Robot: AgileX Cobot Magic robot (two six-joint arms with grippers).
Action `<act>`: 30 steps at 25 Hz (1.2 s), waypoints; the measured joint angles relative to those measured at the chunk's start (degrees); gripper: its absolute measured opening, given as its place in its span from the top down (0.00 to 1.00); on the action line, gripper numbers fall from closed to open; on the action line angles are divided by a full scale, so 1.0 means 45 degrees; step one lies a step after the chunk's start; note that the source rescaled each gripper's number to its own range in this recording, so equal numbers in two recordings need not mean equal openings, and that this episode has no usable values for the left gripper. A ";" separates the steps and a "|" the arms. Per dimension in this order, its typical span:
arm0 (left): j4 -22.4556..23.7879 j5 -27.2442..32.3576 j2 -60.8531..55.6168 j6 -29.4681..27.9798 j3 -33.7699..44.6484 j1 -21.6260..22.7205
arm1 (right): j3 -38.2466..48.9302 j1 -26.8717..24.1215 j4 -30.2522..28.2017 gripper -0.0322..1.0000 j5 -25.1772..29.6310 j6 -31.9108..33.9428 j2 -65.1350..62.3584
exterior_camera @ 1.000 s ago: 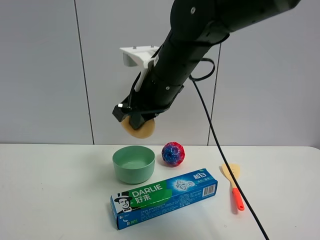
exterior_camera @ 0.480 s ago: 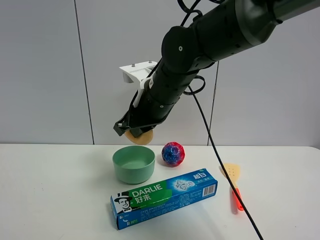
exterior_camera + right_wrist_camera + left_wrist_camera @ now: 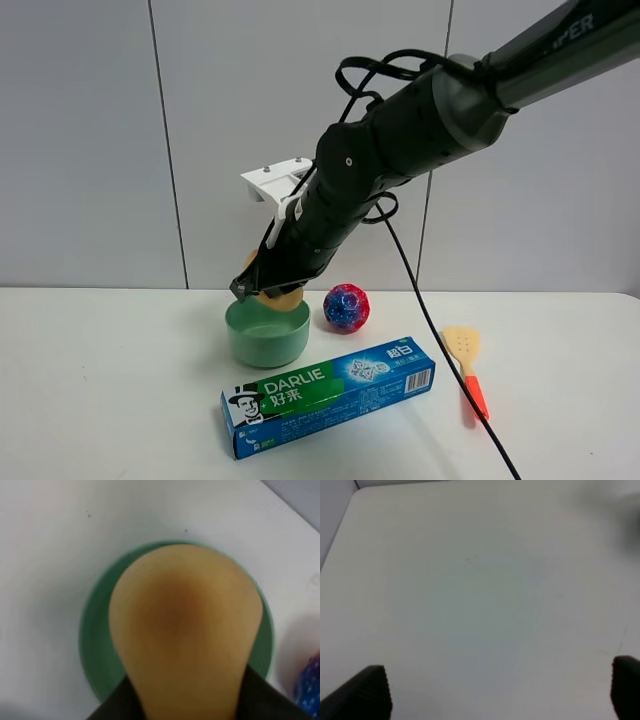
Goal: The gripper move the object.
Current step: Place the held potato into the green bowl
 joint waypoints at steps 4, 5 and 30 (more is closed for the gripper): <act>0.0000 0.0000 0.0000 0.0000 0.0000 0.0000 | 0.0000 0.0000 0.0000 0.72 -0.0258 0.0000 -0.0002; 0.0000 0.0000 0.0000 0.0000 0.0000 0.0000 | 0.0000 0.0000 0.0000 0.66 -0.0246 0.0000 0.0013; 0.0000 0.0000 0.0000 0.0000 0.0000 0.0000 | 0.0000 -0.0127 -0.0502 0.59 -0.0960 -0.0271 0.0779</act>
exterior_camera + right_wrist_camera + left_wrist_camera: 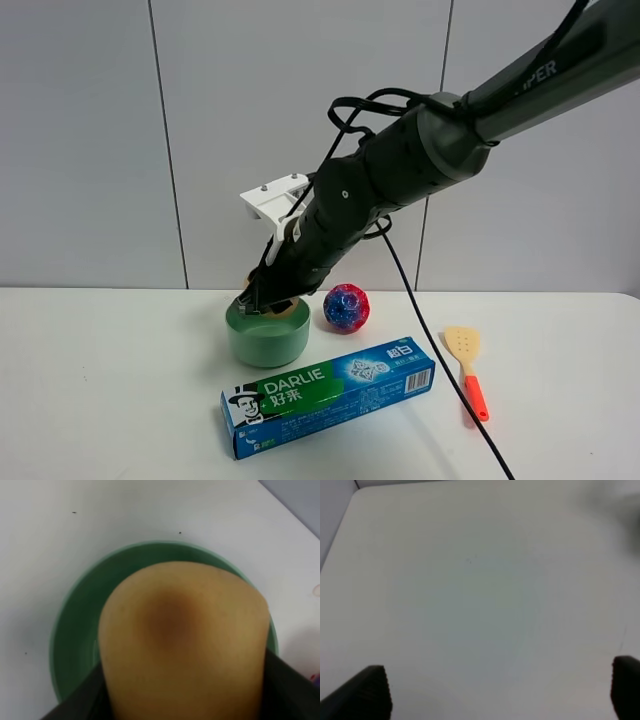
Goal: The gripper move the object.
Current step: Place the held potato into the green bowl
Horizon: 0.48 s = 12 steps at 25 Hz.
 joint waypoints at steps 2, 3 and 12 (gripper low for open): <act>0.0000 0.0000 0.0000 0.0000 0.0000 0.0000 | 0.0000 0.0000 -0.0075 0.59 -0.0212 -0.0027 0.0063; 0.0000 0.0000 0.0000 0.0000 0.0000 0.0000 | 0.0000 0.0000 -0.0090 0.59 -0.0290 -0.0043 0.0092; 0.0000 0.0000 0.0000 0.0000 0.0000 0.0000 | 0.0000 0.0000 -0.0152 0.51 -0.0427 -0.0053 0.0414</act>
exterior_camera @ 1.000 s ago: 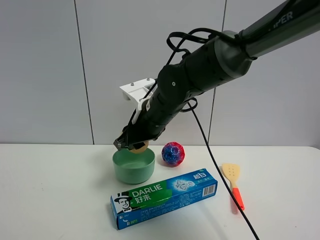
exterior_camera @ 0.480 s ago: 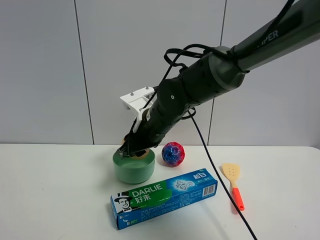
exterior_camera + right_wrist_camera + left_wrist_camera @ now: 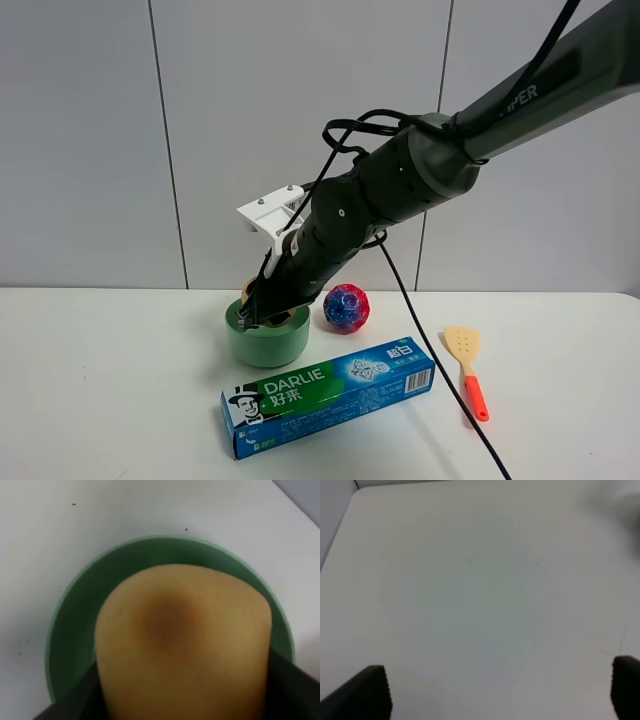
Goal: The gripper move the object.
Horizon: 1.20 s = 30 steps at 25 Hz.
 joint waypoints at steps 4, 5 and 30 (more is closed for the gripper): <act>0.0000 0.0000 0.0000 0.0000 0.0000 0.0000 | -0.0022 -0.0039 0.0000 0.35 -0.0010 0.0000 0.0027; 0.0000 0.0000 0.0000 0.0000 0.0000 0.0000 | -0.0050 -0.0039 0.0000 0.33 -0.0010 0.0000 0.0027; 0.0000 0.0000 0.0000 0.0000 0.0000 0.0000 | 0.0436 -0.0241 0.1330 0.14 0.5399 -0.0005 -0.7937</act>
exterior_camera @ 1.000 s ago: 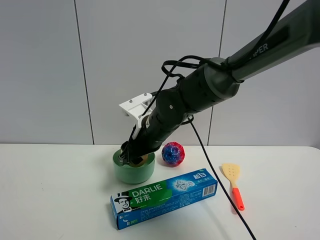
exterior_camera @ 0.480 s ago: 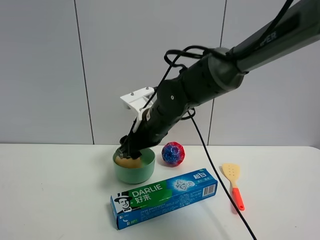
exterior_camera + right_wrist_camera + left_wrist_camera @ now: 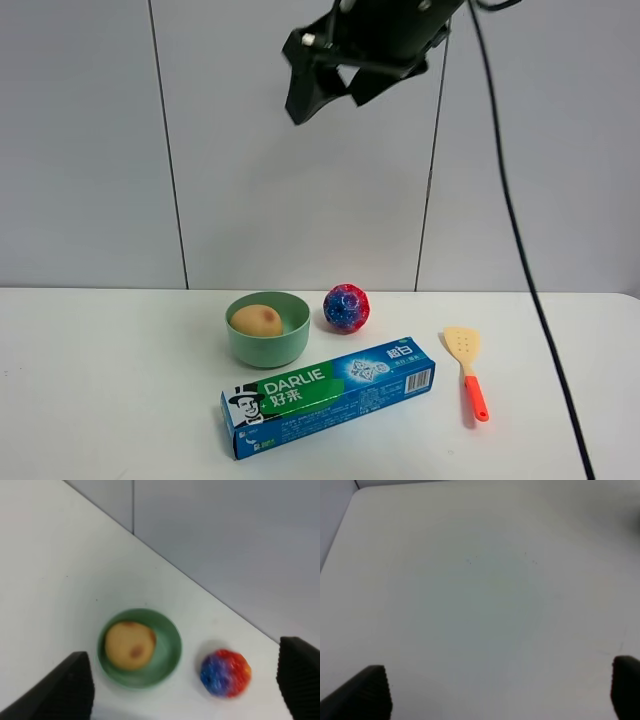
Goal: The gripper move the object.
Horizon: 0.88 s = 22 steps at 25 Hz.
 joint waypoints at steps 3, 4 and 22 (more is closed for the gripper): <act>0.0000 0.0000 0.0000 0.0000 0.0000 0.0000 | 0.1533 -0.0650 0.0274 0.10 0.0553 0.0000 -0.1466; 0.0000 0.0000 0.0000 0.0000 0.0000 0.0000 | 0.2222 -0.0915 0.0358 0.10 0.0656 0.0000 -0.1975; 0.0000 0.0000 0.0000 0.0000 0.0000 0.0000 | 0.9612 -0.7775 0.0911 0.09 0.5904 0.1112 -1.3956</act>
